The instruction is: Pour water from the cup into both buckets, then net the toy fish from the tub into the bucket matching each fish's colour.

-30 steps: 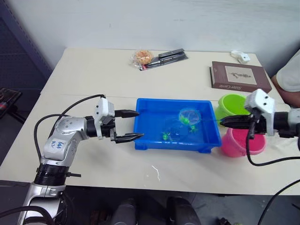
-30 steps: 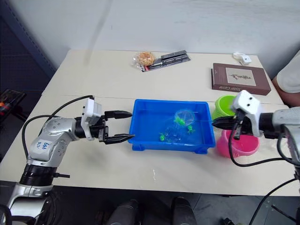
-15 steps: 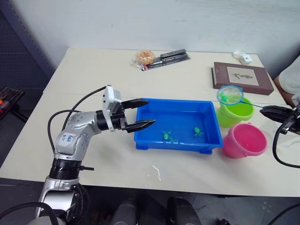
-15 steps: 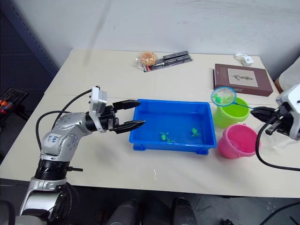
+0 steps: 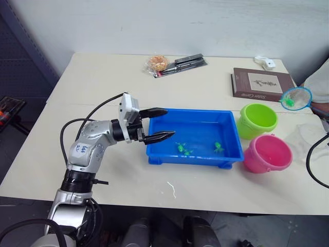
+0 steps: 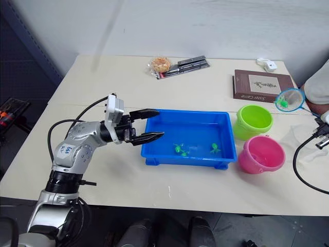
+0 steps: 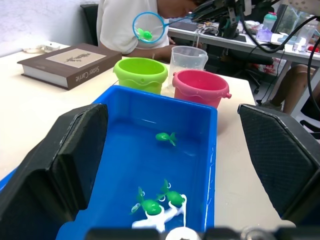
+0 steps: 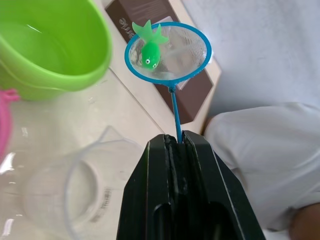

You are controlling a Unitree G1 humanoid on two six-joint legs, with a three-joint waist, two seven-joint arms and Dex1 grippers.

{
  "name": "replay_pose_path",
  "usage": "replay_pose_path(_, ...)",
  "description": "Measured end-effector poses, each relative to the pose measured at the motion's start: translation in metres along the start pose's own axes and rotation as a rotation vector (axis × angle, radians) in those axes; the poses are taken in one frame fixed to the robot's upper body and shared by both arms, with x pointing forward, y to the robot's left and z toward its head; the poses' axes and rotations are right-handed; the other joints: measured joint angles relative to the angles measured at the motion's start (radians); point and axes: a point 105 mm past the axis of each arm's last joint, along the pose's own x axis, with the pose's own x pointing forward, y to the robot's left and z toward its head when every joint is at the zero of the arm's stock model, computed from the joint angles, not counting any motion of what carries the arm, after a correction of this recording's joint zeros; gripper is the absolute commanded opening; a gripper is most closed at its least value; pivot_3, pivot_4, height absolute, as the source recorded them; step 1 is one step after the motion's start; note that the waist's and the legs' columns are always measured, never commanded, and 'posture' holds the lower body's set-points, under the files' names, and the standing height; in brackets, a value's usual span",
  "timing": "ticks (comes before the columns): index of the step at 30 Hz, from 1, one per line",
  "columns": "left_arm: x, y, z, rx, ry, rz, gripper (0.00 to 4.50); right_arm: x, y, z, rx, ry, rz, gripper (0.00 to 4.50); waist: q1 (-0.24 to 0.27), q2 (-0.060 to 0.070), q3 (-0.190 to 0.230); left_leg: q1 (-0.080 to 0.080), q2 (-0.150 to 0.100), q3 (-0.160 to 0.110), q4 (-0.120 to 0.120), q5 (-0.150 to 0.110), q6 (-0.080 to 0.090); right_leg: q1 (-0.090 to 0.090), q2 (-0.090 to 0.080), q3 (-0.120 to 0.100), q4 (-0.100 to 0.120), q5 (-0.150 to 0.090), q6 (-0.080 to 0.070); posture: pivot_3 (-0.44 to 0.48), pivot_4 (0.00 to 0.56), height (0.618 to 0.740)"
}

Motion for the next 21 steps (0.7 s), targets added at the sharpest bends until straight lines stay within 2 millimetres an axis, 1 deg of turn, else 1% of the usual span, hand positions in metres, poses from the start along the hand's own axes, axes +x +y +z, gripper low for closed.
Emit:
replay_pose_path(3,0.0,0.0,0.0,0.002,0.001,-0.004,4.45,0.002,0.007,0.002,-0.081,-0.023,0.002,0.0,0.0,0.0,0.0,0.0,0.0,0.0,0.0,0.0,0.0,0.0,0.0,0.0,0.0,0.0,0.0,0.0,0.15,0.738)
replay_pose_path(9,0.0,-0.001,0.0,0.006,-0.001,-0.006,4.45,0.006,0.014,0.011,-0.173,-0.083,-0.031,0.0,0.0,0.0,0.0,0.0,0.0,0.0,0.0,0.0,0.0,0.0,0.0,0.0,0.0,0.0,0.0,0.0,0.15,0.738)
replay_pose_path(13,0.0,-0.001,0.001,0.014,-0.003,-0.006,4.45,0.009,0.04,0.013,-0.345,-0.118,0.031,0.0,0.002,0.0,0.0,0.0,0.0,0.0,0.0,0.0,0.0,0.0,0.0,0.0,-0.001,0.0,0.0,0.0,0.15,0.738)
replay_pose_path(15,0.0,-0.001,0.001,0.018,-0.005,-0.006,4.45,0.008,0.047,0.012,-0.471,-0.126,0.057,0.0,0.002,0.001,0.0,0.0,0.0,0.0,0.0,0.0,0.0,0.0,0.0,0.0,-0.001,0.0,0.0,0.0,0.15,0.738)
replay_pose_path(17,0.001,-0.001,0.001,0.02,-0.007,-0.006,4.45,0.007,0.046,0.012,-0.566,-0.135,0.023,0.0,0.001,0.001,0.0,0.0,0.0,0.0,0.0,0.0,0.0,0.0,0.0,0.0,-0.001,0.0,0.0,0.0,0.15,0.738)
replay_pose_path(19,0.002,-0.001,0.0,0.018,-0.007,-0.008,4.45,0.006,0.044,0.007,-0.643,-0.125,-0.025,0.0,0.0,0.001,0.0,0.0,0.0,0.0,0.0,0.0,0.0,0.0,0.0,0.0,-0.001,0.0,0.0,0.0,0.15,0.738)
replay_pose_path(21,0.002,0.0,-0.001,0.016,-0.006,-0.006,4.45,0.005,0.044,0.006,-0.683,-0.129,-0.048,0.0,0.0,0.001,0.0,0.0,0.0,0.0,0.0,0.0,0.0,0.0,0.0,0.001,-0.001,0.0,0.0,0.0,0.15,0.738)
